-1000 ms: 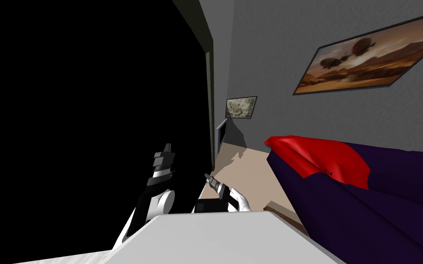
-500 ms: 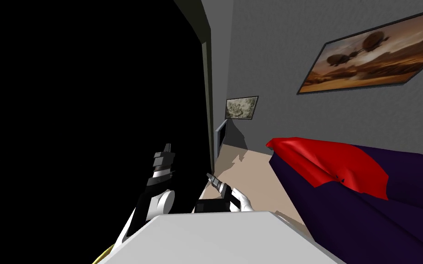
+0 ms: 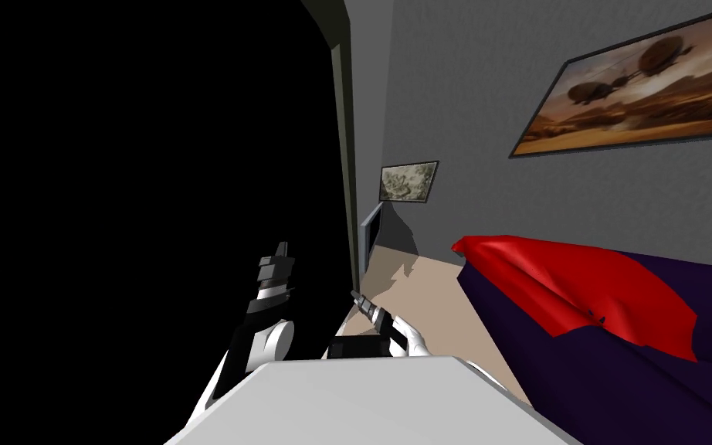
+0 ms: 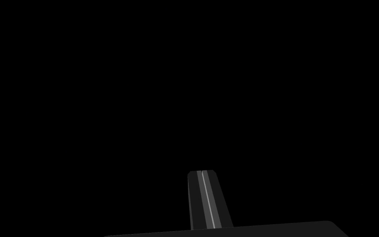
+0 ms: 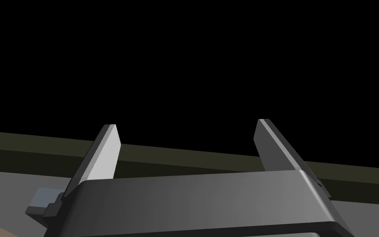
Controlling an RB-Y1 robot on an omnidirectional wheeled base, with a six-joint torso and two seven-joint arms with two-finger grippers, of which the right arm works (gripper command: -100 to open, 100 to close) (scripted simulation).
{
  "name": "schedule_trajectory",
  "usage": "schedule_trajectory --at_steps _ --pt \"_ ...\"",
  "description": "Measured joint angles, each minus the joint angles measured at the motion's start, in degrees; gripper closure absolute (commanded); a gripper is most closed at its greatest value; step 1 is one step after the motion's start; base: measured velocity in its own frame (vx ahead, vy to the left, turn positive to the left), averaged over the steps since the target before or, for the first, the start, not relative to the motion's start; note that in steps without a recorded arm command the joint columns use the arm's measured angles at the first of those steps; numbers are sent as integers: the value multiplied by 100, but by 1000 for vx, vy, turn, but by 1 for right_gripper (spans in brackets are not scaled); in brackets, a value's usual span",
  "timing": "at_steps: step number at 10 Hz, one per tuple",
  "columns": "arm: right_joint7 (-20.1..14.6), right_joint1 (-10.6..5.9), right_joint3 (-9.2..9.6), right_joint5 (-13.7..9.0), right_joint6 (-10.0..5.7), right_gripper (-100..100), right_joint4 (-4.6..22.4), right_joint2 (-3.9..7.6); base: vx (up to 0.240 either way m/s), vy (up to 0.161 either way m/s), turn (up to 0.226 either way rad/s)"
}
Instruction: Push the door open
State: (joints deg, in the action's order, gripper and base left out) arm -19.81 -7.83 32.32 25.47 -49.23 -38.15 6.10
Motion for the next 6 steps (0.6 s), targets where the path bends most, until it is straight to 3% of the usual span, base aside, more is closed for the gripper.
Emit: schedule_trajectory --at_steps 6 --pt "225 -51 39 -370 24 -100 81 144 147 -49 35"
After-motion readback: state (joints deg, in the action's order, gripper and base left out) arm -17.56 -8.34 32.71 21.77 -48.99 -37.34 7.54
